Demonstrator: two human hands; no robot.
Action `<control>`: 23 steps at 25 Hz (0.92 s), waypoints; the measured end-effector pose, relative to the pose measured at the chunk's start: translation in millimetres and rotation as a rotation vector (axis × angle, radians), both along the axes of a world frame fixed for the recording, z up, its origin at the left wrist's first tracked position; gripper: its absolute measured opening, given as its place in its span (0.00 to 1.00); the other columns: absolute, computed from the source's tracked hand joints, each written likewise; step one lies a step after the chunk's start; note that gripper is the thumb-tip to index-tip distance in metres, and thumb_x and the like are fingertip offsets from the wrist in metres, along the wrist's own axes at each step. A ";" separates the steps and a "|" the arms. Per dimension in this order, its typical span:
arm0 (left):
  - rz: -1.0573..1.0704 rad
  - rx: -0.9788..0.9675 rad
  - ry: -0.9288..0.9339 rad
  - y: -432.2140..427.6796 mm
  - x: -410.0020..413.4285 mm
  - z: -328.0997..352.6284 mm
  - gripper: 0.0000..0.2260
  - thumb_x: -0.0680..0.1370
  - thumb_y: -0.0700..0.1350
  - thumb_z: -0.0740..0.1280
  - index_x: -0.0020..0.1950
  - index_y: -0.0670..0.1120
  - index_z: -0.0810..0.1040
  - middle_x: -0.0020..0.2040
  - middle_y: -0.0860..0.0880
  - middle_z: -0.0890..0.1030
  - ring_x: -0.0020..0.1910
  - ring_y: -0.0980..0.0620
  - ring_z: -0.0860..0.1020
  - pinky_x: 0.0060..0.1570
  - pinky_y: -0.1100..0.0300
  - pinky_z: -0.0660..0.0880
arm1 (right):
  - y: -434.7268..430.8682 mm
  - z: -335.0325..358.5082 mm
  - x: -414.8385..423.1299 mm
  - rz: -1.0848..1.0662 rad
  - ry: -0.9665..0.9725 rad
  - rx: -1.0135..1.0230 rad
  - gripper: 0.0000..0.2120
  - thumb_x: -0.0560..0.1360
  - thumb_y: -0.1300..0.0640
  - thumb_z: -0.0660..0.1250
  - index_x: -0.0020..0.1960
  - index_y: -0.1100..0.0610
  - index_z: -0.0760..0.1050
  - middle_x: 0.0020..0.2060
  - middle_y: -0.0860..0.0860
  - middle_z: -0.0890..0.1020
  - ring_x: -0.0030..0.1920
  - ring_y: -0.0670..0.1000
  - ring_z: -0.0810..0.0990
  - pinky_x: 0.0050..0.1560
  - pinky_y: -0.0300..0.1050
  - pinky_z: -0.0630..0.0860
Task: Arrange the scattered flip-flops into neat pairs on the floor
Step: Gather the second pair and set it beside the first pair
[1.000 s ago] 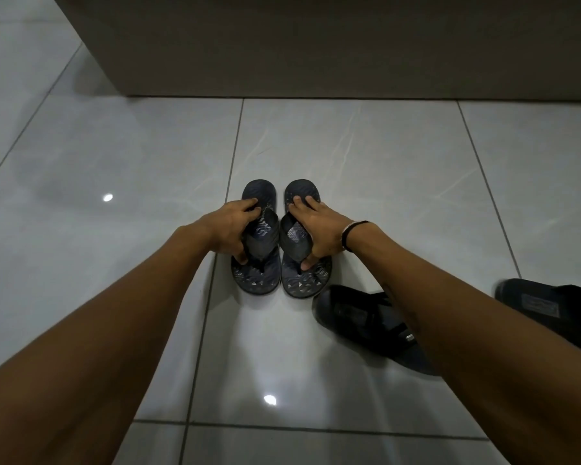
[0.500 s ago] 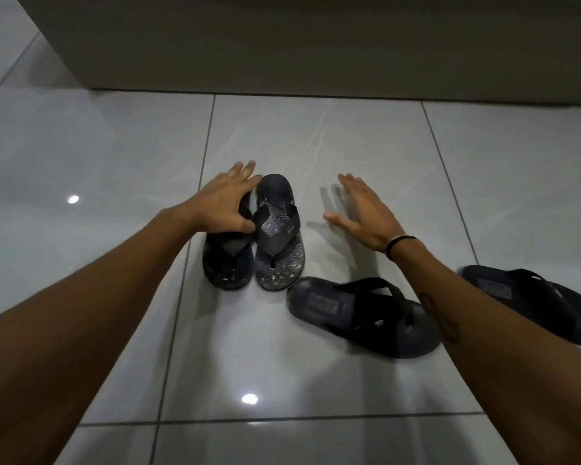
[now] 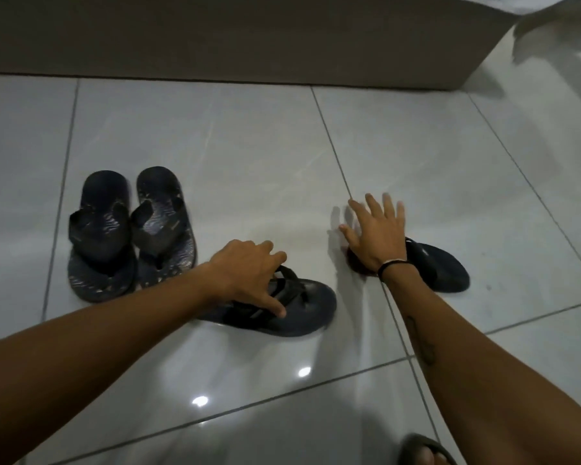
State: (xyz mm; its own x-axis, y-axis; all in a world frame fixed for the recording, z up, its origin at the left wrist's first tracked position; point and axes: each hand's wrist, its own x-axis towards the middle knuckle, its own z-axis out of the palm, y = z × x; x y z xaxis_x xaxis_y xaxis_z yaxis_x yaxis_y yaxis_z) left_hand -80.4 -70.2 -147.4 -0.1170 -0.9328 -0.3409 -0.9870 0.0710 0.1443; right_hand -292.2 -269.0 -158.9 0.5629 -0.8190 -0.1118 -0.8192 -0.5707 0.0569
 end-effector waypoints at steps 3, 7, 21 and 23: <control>-0.020 0.098 0.029 -17.8 -15.1 0.2 0.36 0.56 0.77 0.72 0.49 0.52 0.67 0.40 0.55 0.67 0.35 0.52 0.67 0.33 0.55 0.63 | 4.7 -5.7 -37.1 -0.324 0.026 0.150 0.33 0.77 0.30 0.58 0.79 0.42 0.63 0.83 0.55 0.57 0.82 0.69 0.44 0.75 0.78 0.38; 0.006 0.079 0.096 -38.7 -28.8 2.9 0.32 0.57 0.69 0.79 0.46 0.51 0.69 0.39 0.56 0.65 0.35 0.54 0.67 0.31 0.56 0.62 | 12.3 -13.3 -41.5 -0.381 -0.041 0.214 0.31 0.79 0.29 0.54 0.77 0.42 0.66 0.84 0.56 0.50 0.82 0.69 0.40 0.76 0.78 0.42; 0.086 -0.209 0.173 -77.1 6.1 -19.4 0.42 0.72 0.36 0.72 0.83 0.47 0.57 0.84 0.45 0.59 0.77 0.42 0.65 0.72 0.45 0.71 | -27.2 0.8 59.1 -0.397 -0.234 0.485 0.21 0.82 0.47 0.64 0.73 0.50 0.72 0.72 0.57 0.75 0.72 0.64 0.72 0.73 0.62 0.69; 0.181 -0.264 0.216 -71.4 24.6 -22.4 0.42 0.71 0.42 0.71 0.83 0.46 0.57 0.84 0.44 0.57 0.80 0.43 0.62 0.76 0.45 0.65 | -32.0 7.4 45.6 -0.304 -0.387 0.536 0.25 0.81 0.51 0.67 0.77 0.51 0.69 0.75 0.56 0.73 0.75 0.62 0.71 0.77 0.59 0.66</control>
State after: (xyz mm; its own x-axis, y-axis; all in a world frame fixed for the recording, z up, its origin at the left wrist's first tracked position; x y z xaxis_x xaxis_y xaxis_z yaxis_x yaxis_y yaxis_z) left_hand -55.8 -141.6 -169.8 0.0146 -0.9973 -0.0716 -0.9359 -0.0388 0.3500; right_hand -246.6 -301.0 -151.5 0.3994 -0.8340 -0.3807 -0.8506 -0.1823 -0.4931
